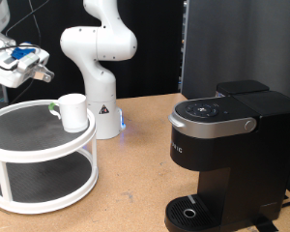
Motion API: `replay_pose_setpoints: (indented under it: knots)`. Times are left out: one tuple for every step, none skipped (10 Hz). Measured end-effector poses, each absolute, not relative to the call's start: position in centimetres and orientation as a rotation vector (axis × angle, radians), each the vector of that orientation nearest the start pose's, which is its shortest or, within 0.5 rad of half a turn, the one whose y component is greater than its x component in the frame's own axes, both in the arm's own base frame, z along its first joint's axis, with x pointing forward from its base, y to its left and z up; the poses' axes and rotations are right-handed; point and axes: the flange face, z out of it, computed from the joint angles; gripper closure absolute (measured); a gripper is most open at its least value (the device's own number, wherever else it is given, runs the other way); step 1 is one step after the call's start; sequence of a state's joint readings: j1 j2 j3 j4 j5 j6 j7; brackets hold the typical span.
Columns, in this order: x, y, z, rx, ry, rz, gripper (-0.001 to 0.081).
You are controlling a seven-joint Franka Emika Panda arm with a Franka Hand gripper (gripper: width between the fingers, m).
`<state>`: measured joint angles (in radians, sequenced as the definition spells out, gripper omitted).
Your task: Make a cup of coffee with the keurig machine
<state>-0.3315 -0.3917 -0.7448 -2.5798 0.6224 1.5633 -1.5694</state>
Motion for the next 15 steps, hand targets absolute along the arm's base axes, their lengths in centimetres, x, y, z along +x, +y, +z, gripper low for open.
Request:
replay_pose_setpoints:
  knots:
    - [22.2, -26.3, 35.7, -2.072, -0.406, -0.732, 0.0801]
    - [22.2, -26.2, 35.2, -2.075, -0.409, -0.731, 0.0801]
    - [22.1, -26.1, 34.7, -2.080, -0.411, -0.730, 0.0801]
    - [22.1, -26.1, 34.2, -2.088, -0.411, -0.732, 0.0801]
    - [22.1, -26.0, 33.8, -2.094, -0.411, -0.739, 0.0801]
    - [22.1, -26.0, 33.5, -2.094, -0.411, -0.747, 0.0674]
    - [22.1, -25.9, 33.2, -2.095, -0.412, -0.757, 0.0674]
    - [22.2, -25.9, 32.8, -2.097, -0.411, -0.766, 0.0498]
    - [22.2, -25.8, 32.5, -2.098, -0.411, -0.770, 0.0330]
    - [22.1, -25.8, 32.3, -2.099, -0.414, -0.774, 0.0330]
    - [22.1, -25.7, 31.9, -2.102, -0.416, -0.774, 0.0156]
    - [22.1, -25.7, 31.5, -2.110, -0.416, -0.771, 0.0156]
    - [22.0, -25.7, 31.0, -2.117, -0.416, -0.767, 0.0038]
    - [22.0, -25.7, 30.6, -2.121, -0.418, -0.762, 0.0038]
    - [21.9, -25.7, 30.2, -2.122, -0.421, -0.756, 0.0005]
